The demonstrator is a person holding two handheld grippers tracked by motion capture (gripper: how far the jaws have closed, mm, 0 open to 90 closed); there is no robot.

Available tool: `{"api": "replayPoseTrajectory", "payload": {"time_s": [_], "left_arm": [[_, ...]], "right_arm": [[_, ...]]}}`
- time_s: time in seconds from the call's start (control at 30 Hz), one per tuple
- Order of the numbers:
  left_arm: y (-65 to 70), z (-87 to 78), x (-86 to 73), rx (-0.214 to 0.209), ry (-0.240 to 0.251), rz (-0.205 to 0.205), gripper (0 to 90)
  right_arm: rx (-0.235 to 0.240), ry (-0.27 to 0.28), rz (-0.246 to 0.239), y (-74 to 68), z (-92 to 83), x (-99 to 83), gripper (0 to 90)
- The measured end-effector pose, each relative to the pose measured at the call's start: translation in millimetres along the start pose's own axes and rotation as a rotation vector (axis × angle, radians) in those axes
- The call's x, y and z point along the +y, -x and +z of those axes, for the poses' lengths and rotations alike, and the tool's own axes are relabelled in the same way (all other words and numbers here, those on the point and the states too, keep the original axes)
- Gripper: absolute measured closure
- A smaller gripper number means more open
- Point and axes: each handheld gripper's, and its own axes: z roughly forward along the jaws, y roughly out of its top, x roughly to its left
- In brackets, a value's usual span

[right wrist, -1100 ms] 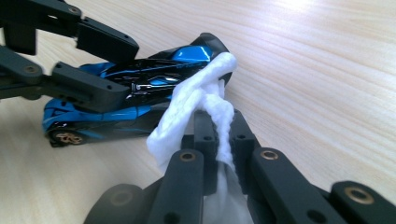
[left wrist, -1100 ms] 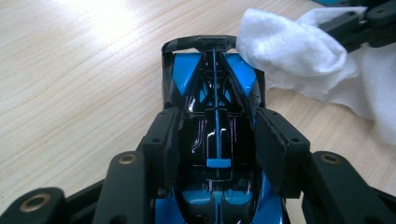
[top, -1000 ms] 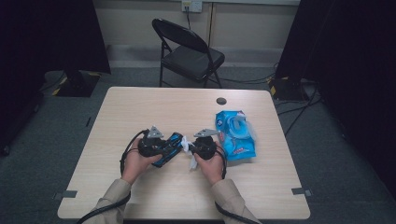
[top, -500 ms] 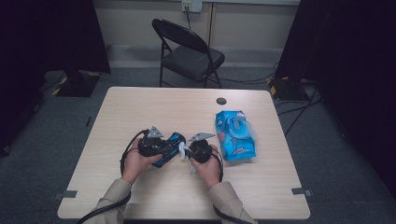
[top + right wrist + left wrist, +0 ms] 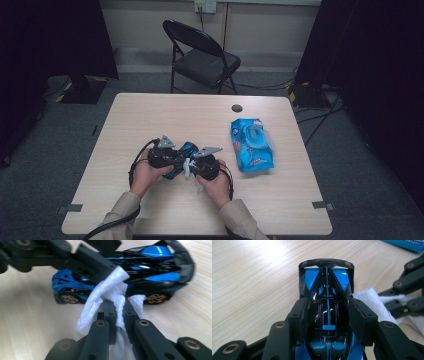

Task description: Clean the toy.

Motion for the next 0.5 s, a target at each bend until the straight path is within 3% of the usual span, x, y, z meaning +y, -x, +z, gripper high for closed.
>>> {"api": "replayPoseTrajectory", "payload": {"time_s": [0.5], "left_arm": [[0.1,-1.4,-0.4,0.018,-0.003,0.013,51.1]], "right_arm": [[0.082,-0.002,-0.028,-22.2,4.3,-2.5,86.4]]}}
